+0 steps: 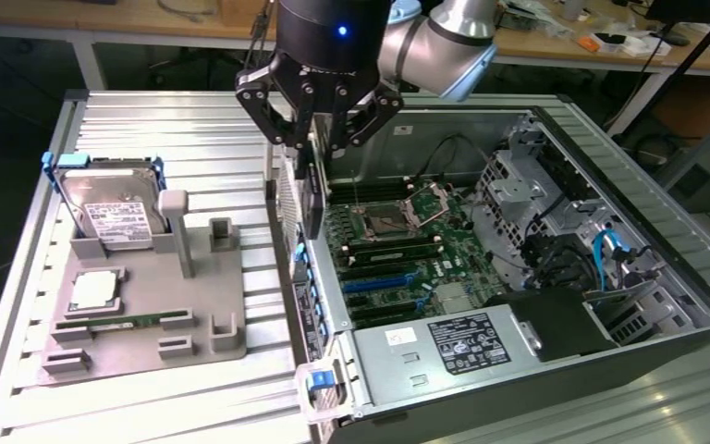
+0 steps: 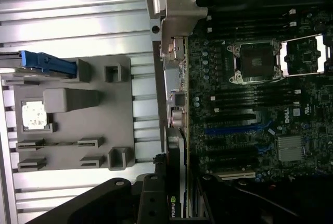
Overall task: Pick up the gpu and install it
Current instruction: 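Pick up the gpu and move the gpu toward the slot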
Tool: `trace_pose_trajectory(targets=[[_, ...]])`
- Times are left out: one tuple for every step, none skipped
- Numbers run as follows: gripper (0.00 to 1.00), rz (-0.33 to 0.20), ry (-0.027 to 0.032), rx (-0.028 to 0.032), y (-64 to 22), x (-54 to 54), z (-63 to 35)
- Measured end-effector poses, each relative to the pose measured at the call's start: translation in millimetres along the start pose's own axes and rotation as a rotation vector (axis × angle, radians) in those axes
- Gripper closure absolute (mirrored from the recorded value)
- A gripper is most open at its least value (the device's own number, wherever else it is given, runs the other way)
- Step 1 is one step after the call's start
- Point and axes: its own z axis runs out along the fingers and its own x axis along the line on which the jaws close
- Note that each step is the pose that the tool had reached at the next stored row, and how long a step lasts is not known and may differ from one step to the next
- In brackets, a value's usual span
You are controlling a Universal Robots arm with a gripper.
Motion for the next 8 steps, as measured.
trace_pose_trajectory(targets=[[0.73,0.000,0.0000,0.0000,0.1,-1.4,0.0],[0.73,0.000,0.0000,0.0000,0.2,-2.9,0.0],[0.73,0.000,0.0000,0.0000,0.4,-4.4,0.0],[0.73,0.000,0.0000,0.0000,0.5,-5.8,0.0],[0.73,0.000,0.0000,0.0000,0.6,-7.2,0.0],[0.73,0.000,0.0000,0.0000,0.8,-9.1,0.1],[0.73,0.000,-0.0001,0.0000,0.9,-10.7,0.1],[0.73,0.000,0.0000,0.0000,1.0,-12.1,0.1]])
